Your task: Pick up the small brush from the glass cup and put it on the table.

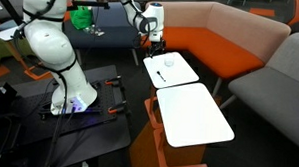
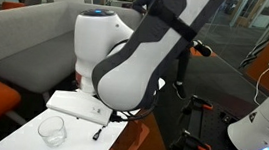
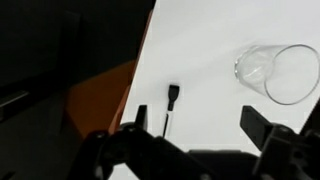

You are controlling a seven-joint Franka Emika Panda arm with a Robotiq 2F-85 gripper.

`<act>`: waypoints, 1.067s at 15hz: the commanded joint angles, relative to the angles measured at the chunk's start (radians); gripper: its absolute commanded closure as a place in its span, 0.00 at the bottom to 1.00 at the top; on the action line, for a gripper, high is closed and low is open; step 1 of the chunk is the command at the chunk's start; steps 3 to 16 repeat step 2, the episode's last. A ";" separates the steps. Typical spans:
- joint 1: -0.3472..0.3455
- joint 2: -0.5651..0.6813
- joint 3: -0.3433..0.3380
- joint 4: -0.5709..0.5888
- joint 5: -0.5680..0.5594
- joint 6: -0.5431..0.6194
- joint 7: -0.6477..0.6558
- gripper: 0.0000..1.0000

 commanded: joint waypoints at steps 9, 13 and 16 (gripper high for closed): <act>0.036 -0.086 -0.023 -0.091 -0.060 0.008 0.009 0.00; 0.036 -0.086 -0.023 -0.091 -0.060 0.008 0.009 0.00; 0.036 -0.086 -0.023 -0.091 -0.060 0.008 0.009 0.00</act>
